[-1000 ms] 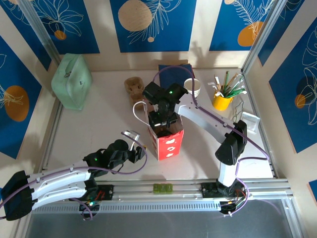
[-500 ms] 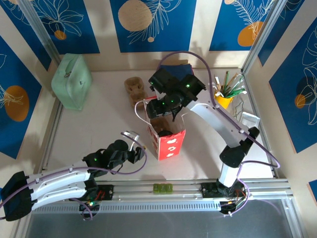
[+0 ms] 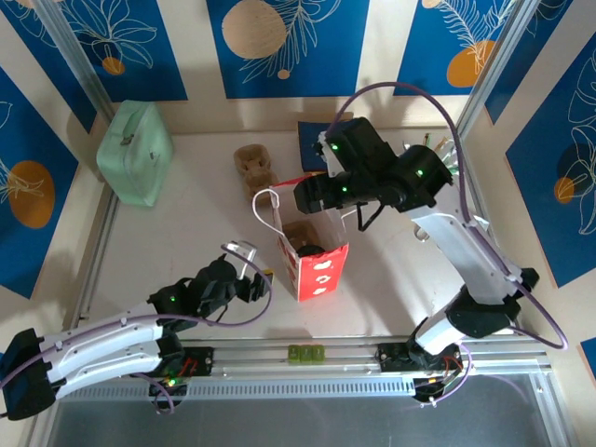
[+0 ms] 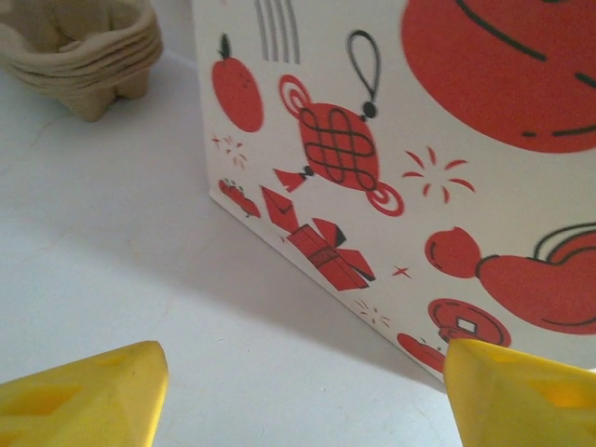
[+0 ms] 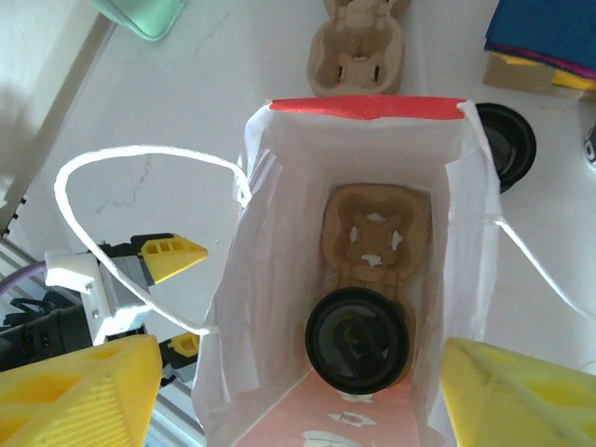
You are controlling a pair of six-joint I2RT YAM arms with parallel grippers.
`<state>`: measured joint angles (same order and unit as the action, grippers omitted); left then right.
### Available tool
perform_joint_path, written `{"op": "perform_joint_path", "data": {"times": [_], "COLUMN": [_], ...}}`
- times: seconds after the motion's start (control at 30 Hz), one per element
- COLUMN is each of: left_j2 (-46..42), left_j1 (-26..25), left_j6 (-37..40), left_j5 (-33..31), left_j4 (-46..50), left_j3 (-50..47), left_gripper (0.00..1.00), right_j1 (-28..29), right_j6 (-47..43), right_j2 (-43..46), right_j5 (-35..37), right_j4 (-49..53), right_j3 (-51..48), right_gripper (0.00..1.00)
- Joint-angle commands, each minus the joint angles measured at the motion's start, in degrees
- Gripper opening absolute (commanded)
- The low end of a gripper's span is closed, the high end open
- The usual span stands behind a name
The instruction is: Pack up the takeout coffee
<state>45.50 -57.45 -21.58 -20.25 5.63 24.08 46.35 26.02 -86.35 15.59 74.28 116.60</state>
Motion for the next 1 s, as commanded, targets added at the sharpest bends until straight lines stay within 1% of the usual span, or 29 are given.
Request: {"op": "perform_joint_path", "data": {"times": [0.0, 0.17, 0.23, 0.37, 0.53, 0.67, 0.73, 0.8, 0.97], "left_j2": [-0.9, -2.0, -2.5, -3.2, -2.9, -2.9, -3.1, -2.8, -1.2], "left_j1": [-0.4, -0.2, 0.0, 0.6, 2.0, 4.0, 6.0, 8.2, 14.3], "left_j6": [-0.6, -0.8, -0.8, 0.5, 2.8, 5.7, 7.6, 9.1, 12.3], "left_j5": [-5.0, -9.5, -11.5, -13.2, -16.7, -19.4, -19.2, -17.5, -12.8], "left_j4": [3.0, 6.2, 7.4, 8.7, 11.5, 13.5, 13.8, 13.9, 15.9], "left_j3": [2.1, 4.1, 4.9, 6.7, 10.7, 14.3, 15.9, 17.2, 21.1], "left_gripper": [0.81, 0.85, 0.87, 0.89, 0.91, 0.93, 0.97, 0.99, 0.99], "right_j1": [-1.4, -7.5, -11.4, -18.6, -25.9, -28.9, -29.7, -30.6, -33.0], "right_j6": [0.5, 1.3, 1.5, 1.3, -1.1, -4.2, -5.9, -7.1, -8.7], "right_j2": [4.4, 9.3, 10.9, 12.5, 11.3, 9.1, 8.3, 7.8, 6.2], "right_j5": [1.2, 1.4, 0.2, -2.3, -0.8, 2.0, 4.4, 5.5, 6.9], "right_j4": [-5.6, -8.8, -9.6, -10.9, -11.2, -10.7, -10.9, -11.6, -12.9], "right_j3": [-4.1, -8.7, -10.3, -12.7, -13.5, -12.1, -11.8, -11.9, -12.9], "right_gripper": [0.81, 0.82, 0.82, 0.82, 0.82, 0.82, 0.82, 0.82, 0.82]}}
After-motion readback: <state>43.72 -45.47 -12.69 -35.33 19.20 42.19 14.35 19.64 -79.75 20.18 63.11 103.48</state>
